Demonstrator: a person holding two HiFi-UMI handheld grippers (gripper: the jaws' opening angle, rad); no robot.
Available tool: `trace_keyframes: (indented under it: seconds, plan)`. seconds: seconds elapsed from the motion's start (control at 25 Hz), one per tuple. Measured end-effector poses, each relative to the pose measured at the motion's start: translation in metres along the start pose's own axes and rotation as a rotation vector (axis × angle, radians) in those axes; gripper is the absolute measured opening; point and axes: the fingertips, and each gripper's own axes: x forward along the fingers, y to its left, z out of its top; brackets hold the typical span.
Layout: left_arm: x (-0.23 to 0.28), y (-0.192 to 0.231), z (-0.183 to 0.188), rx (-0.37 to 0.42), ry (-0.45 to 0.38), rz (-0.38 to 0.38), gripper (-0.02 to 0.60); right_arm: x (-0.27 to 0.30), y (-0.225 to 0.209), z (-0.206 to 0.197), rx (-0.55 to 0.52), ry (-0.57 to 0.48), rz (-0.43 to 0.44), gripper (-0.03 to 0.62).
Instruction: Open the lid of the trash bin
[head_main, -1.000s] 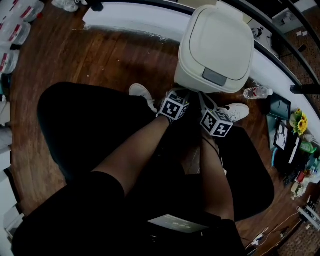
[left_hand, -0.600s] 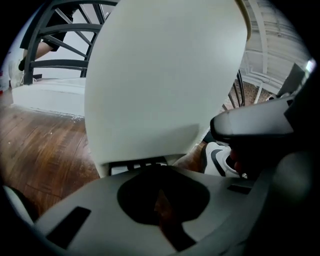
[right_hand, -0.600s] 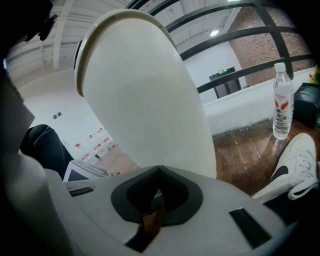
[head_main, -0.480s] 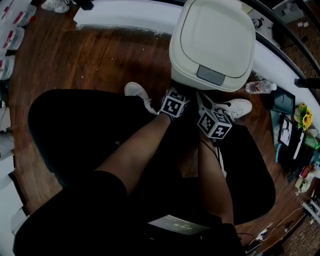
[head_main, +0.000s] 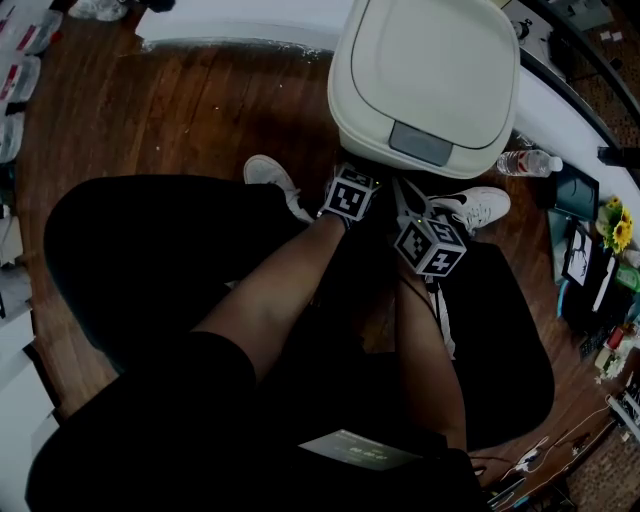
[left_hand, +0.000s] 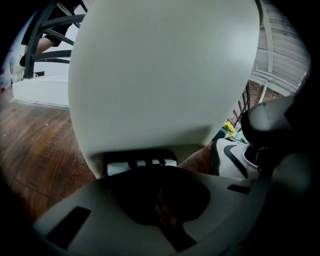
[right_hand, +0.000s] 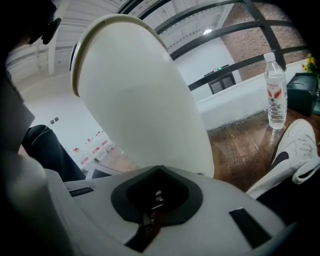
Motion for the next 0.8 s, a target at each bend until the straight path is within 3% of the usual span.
trace_keyframes:
  seconds: [0.8]
  plan:
    - [0.023, 0.003, -0.003, -0.016, -0.005, 0.075, 0.040, 0.001, -0.021, -0.001, 0.053, -0.013, -0.003, 0.014]
